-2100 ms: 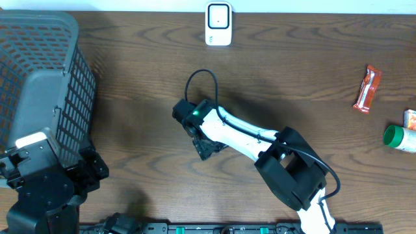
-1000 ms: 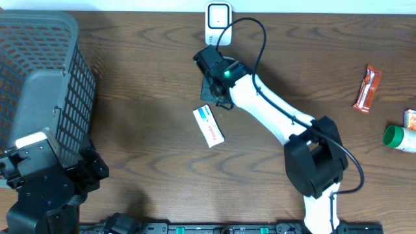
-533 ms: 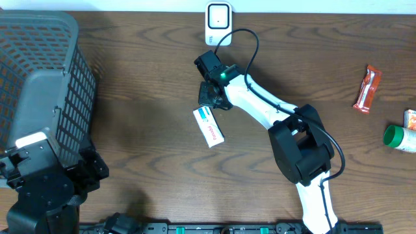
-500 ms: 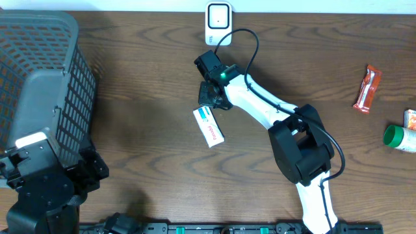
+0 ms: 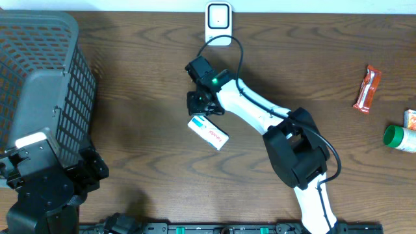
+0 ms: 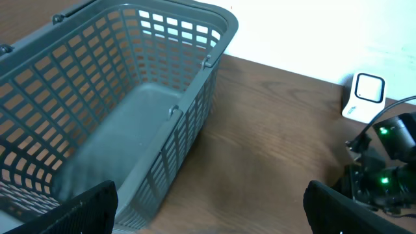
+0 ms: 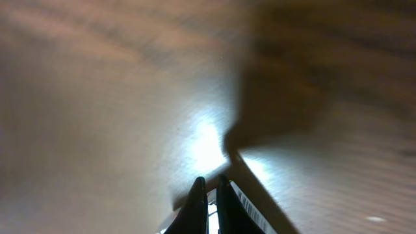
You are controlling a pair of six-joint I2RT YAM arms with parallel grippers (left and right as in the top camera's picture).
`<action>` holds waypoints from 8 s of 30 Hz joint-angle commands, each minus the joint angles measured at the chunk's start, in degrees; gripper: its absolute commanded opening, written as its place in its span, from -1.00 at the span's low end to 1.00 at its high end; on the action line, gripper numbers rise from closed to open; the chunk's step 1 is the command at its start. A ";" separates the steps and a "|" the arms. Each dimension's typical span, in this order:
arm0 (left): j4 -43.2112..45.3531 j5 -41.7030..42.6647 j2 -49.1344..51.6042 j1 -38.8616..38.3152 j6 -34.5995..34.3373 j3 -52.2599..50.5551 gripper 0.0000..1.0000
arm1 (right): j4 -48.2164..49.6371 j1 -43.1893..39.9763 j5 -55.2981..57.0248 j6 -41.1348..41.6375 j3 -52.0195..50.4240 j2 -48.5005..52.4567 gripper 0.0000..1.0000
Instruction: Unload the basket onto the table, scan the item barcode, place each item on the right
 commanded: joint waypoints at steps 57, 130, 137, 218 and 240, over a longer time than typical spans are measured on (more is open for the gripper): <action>0.17 -0.50 -0.13 0.24 -0.33 0.48 0.83 | -18.71 10.86 7.72 -8.61 -0.11 0.63 -0.98; 0.17 -0.50 -0.13 0.24 -0.33 0.48 0.83 | -26.21 1.05 10.12 -19.61 -10.14 -7.63 0.99; 0.17 -0.50 -0.13 0.24 -0.33 0.48 0.83 | -20.50 -0.44 2.95 -21.99 -15.69 -7.63 0.99; 0.17 -0.50 -0.13 0.24 -0.33 0.48 0.83 | -21.62 -18.75 -64.41 -45.31 0.44 -7.63 -0.30; 0.17 -0.50 -0.13 0.24 -0.33 0.48 0.83 | -0.59 -11.93 15.85 -36.04 10.54 -7.56 -0.27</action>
